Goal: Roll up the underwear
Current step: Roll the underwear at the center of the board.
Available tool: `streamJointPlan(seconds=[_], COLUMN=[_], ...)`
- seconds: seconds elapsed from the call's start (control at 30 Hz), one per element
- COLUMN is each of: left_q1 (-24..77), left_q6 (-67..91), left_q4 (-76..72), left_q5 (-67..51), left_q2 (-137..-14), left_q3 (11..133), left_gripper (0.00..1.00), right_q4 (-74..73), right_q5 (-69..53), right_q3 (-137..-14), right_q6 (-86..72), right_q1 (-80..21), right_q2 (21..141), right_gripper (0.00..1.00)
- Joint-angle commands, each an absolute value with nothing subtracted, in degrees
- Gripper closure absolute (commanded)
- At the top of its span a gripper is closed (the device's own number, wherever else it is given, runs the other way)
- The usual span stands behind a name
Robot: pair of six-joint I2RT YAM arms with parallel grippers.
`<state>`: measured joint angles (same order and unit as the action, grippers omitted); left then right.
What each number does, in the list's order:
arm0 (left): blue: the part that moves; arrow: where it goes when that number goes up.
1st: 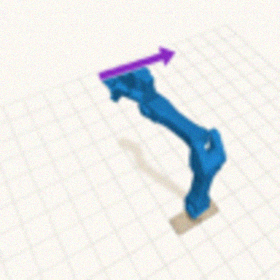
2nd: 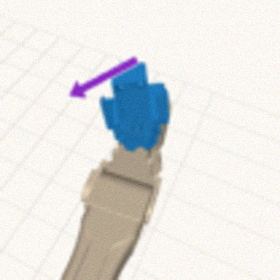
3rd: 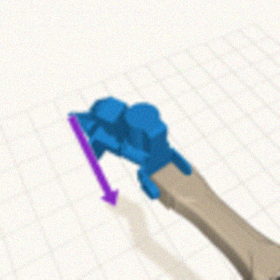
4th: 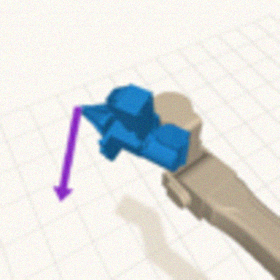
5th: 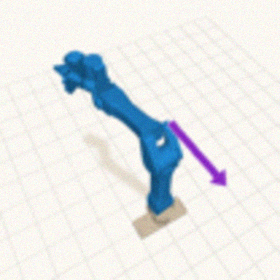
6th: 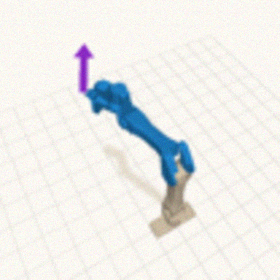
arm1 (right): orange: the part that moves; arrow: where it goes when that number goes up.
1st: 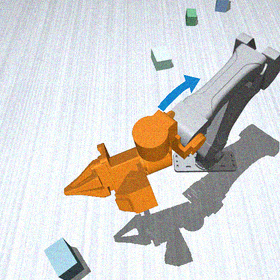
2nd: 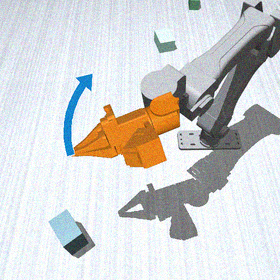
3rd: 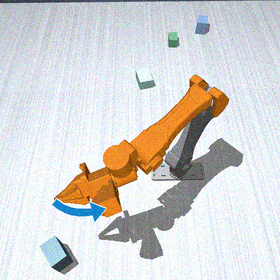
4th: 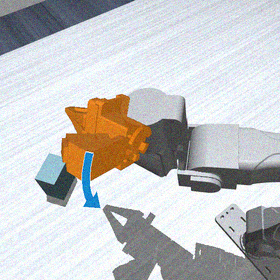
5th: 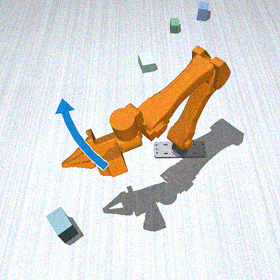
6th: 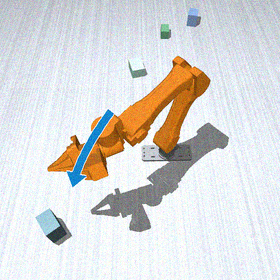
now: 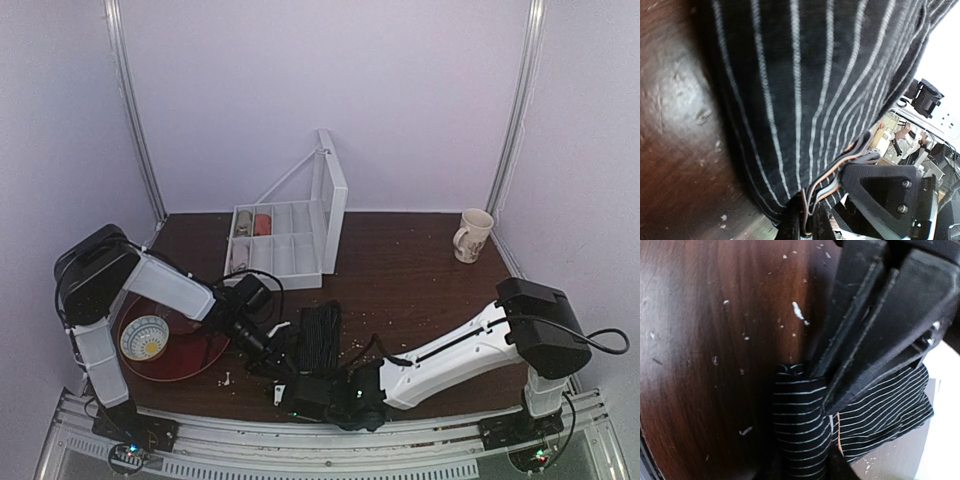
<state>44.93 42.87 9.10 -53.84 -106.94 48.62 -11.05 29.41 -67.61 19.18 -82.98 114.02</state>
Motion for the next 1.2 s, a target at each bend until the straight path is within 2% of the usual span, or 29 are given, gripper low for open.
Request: streamJointPlan(seconds=[0.0, 0.3, 0.53, 0.67, 0.87, 1.17], left_q1=[44.6, 44.1, 43.3, 41.7, 38.9, 35.1], left_q6=[41.9, 41.0, 41.4, 41.5, 40.4, 40.4], left_q4=[10.5, 12.2, 13.5, 14.6, 18.0, 21.0], left_q5=[-54.3, -54.7, -53.9, -53.3, -52.0, -50.4], left_q2=[-106.5, -106.4, -103.9, -100.8, -97.4, -92.2], left_q3=[47.8, 48.8, 49.7, 50.1, 50.9, 49.8], left_gripper=[1.0, 1.0, 1.0, 0.86, 0.74, 0.73], right_q4=[-14.5, -15.3, -17.4, -19.6, -22.5, -25.1], right_q5=[26.3, 24.5, 18.6, 14.4, 7.5, -3.1], right_q3=[-66.4, -65.4, -67.2, -68.9, -70.8, -74.0], right_q6=[18.0, 17.0, 14.6, 13.1, 11.2, 9.1], right_q1=[-82.4, -82.3, -80.8, -79.6, -77.6, -73.3], right_q2=[116.6, 114.7, 112.3, 110.5, 109.5, 109.4], right_gripper=[0.79, 1.0, 1.0, 1.0, 1.0, 1.0])
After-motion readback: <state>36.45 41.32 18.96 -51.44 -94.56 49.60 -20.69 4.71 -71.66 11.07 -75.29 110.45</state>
